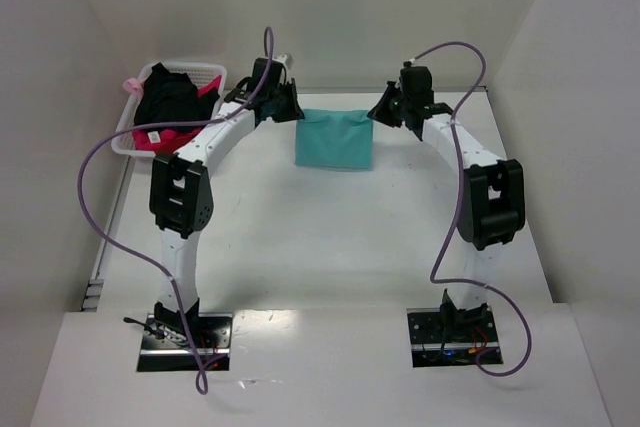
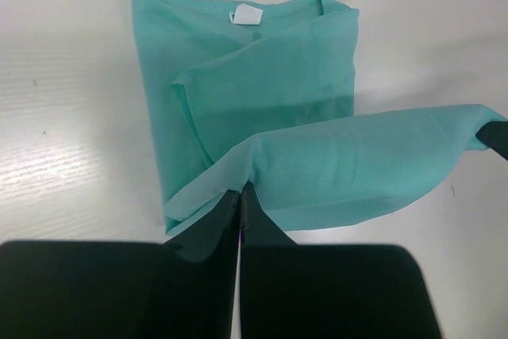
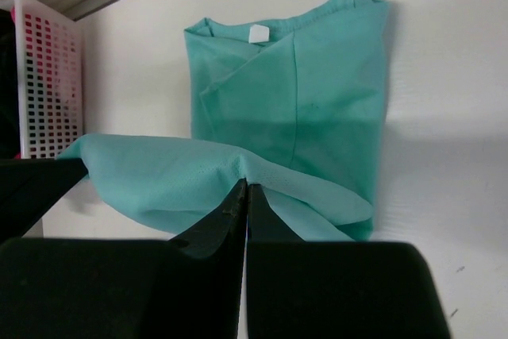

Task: Fold and stack the t-shirts
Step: Fold the long partially folded tshirt into a neat square

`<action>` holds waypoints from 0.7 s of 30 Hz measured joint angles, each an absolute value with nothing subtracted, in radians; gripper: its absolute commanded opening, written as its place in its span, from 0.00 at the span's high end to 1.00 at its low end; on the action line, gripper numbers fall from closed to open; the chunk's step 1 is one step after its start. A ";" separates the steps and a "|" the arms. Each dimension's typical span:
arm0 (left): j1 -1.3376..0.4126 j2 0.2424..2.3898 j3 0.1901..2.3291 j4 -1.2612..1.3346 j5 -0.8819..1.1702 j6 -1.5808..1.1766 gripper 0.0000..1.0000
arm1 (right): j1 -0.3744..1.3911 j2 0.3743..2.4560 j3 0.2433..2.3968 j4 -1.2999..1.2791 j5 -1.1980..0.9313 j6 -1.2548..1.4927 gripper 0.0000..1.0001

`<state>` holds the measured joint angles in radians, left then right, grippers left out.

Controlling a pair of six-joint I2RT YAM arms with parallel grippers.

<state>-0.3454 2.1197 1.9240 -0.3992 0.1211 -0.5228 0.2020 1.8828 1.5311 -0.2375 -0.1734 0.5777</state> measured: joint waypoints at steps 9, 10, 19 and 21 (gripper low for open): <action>-0.321 2.260 2.053 -0.405 0.156 -0.510 1.00 | 0.189 1.972 1.574 -0.224 -0.168 0.574 1.00; -0.320 2.281 2.074 -0.411 0.161 -0.503 1.00 | 0.186 1.986 1.578 -0.224 -0.167 0.574 1.00; -0.303 2.409 2.275 -0.471 0.182 -0.477 1.00 | 0.165 2.040 1.605 -0.224 -0.162 0.574 1.00; -0.301 2.409 2.295 -0.473 0.181 -0.471 1.00 | 0.165 2.039 1.612 -0.214 -0.165 0.574 1.00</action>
